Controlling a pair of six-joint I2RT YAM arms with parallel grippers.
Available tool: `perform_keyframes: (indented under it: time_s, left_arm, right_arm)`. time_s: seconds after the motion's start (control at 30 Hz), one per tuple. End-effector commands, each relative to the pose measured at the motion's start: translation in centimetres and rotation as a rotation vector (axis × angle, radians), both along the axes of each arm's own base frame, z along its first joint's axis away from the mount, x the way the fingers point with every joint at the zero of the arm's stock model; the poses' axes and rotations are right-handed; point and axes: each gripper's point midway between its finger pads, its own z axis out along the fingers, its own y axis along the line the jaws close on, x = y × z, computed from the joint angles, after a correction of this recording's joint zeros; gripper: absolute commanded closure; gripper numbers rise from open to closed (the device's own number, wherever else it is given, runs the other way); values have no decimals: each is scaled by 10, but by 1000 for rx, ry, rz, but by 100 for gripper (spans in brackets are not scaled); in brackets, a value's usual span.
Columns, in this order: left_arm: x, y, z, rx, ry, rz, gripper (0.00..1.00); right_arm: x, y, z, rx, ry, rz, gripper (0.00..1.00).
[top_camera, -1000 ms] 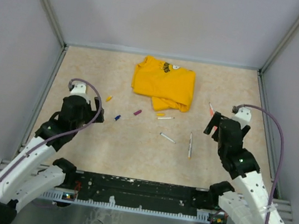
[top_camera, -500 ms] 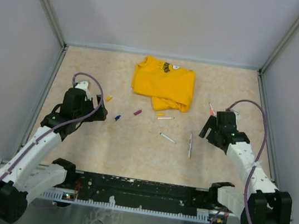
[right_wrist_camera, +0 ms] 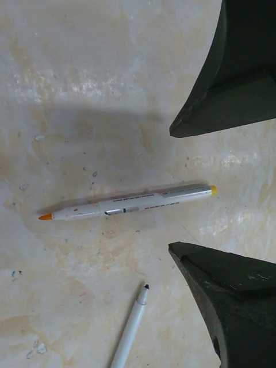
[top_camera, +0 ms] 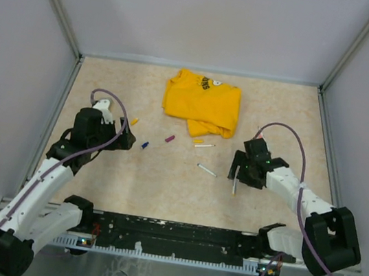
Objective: Insert the pens into the pen caps
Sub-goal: Pick up the pen from the center of the board.
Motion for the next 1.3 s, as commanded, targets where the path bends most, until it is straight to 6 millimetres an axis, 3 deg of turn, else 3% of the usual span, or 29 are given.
perform_keyframes:
  time_s: [0.0, 0.6, 0.73, 1.27]
  left_arm:
    - [2, -2, 19, -7, -54, -34, 0]
    - [2, 0, 18, -9, -54, -15, 1]
    - [2, -1, 18, -12, -54, -19, 1]
    - [1, -2, 16, -23, -48, -18, 2]
  right_arm:
    - [0, 14, -4, 11, 0, 49, 26]
    - [-21, 17, -31, -120, 86, 66, 45]
    - [-25, 18, -36, -142, 105, 70, 55]
    - [-51, 17, -35, -162, 127, 56, 67]
